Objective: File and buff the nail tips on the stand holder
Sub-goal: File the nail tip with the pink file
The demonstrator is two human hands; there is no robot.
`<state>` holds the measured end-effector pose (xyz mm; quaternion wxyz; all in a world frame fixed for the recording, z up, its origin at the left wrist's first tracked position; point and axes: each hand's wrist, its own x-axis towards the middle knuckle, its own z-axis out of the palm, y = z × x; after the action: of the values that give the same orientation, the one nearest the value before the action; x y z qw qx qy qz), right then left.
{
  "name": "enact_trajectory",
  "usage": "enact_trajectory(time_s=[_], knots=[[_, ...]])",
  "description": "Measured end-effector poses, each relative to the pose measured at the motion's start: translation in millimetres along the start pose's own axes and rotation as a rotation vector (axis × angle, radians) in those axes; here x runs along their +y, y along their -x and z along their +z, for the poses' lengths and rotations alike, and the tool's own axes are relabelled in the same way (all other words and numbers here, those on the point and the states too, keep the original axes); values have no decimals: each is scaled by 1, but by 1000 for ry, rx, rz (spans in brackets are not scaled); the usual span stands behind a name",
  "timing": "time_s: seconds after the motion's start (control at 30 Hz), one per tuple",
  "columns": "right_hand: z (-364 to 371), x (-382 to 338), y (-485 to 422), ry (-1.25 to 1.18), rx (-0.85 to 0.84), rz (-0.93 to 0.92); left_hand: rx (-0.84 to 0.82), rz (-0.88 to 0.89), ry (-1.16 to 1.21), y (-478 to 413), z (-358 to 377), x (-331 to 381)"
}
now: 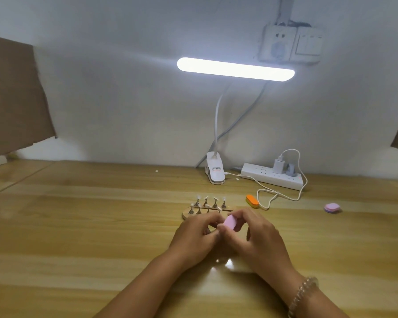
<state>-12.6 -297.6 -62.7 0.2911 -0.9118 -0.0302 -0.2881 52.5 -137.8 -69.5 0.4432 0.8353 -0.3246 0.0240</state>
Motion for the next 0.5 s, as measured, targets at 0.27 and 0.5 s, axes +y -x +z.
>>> enact_trajectory(time_s=[0.27,0.5], knots=[[-1,-1,0,-34,13,1,19,6,68,1,-2,4],[-1,-2,0,-56,-18,21,43,-35,126,0,-2,3]])
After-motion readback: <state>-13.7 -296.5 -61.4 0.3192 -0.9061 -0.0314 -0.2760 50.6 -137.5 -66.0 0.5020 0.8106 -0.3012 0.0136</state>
